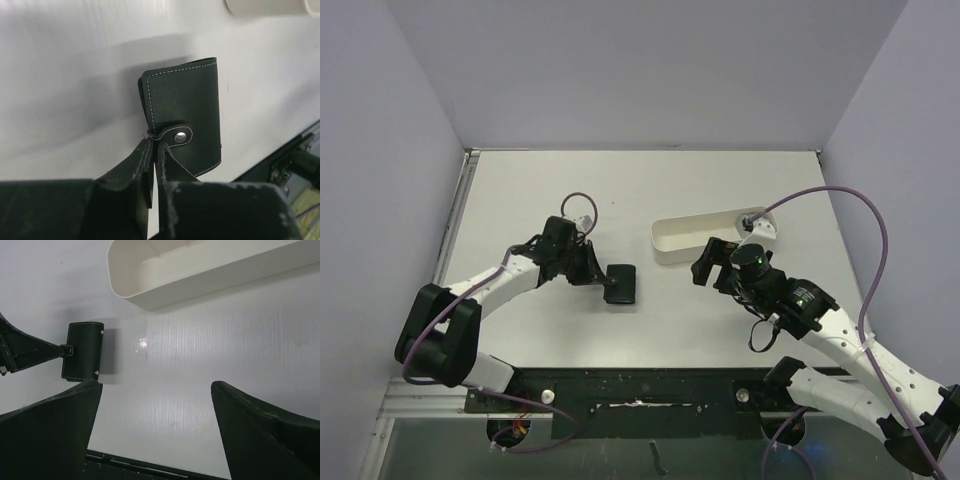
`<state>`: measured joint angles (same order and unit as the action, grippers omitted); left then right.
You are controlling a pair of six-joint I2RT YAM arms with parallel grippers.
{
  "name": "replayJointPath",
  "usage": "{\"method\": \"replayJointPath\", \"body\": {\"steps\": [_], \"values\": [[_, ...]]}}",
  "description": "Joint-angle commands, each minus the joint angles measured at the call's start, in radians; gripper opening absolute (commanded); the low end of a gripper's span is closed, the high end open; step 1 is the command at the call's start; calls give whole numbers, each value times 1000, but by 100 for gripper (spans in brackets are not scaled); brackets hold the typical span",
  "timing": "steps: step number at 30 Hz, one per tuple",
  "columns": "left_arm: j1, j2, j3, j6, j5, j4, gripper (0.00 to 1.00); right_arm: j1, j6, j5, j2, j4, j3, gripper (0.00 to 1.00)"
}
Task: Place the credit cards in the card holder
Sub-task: Pick up the card holder from the center of the board, then open the card holder at the center of the board.
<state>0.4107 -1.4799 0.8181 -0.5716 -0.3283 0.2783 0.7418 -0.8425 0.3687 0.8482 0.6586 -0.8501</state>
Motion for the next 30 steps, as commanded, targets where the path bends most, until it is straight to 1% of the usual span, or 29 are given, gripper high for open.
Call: {"method": "replayJointPath", "body": {"steps": [1,2,4,7,8,10,12,15,19,21,24,30], "values": [[68,62,-71,-76,-102,-145,0,12,-34,-82,10,-44,35,93],[86,61,-86,-99,-112,-171,0,12,-36,-101,8,-62,49,90],[120,52,-106,-131,-125,-218,0,14,-47,-139,8,-110,90,79],[165,38,-131,-166,-136,-296,0,17,-73,-191,24,-184,132,59],[178,33,-132,-175,-137,-309,0,19,-87,-203,34,-209,143,54],[195,32,-140,-203,-129,-332,0,28,-123,-218,64,-253,161,46],[209,44,-177,-256,-103,-395,0,46,-155,-229,104,-311,186,42],[218,64,-246,-331,-94,-501,0,73,-218,-228,167,-397,219,38],[222,74,-275,-357,-87,-542,0,97,-293,-265,233,-524,260,36],[225,77,-288,-377,-101,-573,0,106,-329,-280,244,-595,286,38],[233,89,-311,-405,-102,-610,0,114,-400,-271,262,-651,328,44],[242,102,-351,-442,-101,-659,0,115,-437,-277,301,-686,369,46]]}}
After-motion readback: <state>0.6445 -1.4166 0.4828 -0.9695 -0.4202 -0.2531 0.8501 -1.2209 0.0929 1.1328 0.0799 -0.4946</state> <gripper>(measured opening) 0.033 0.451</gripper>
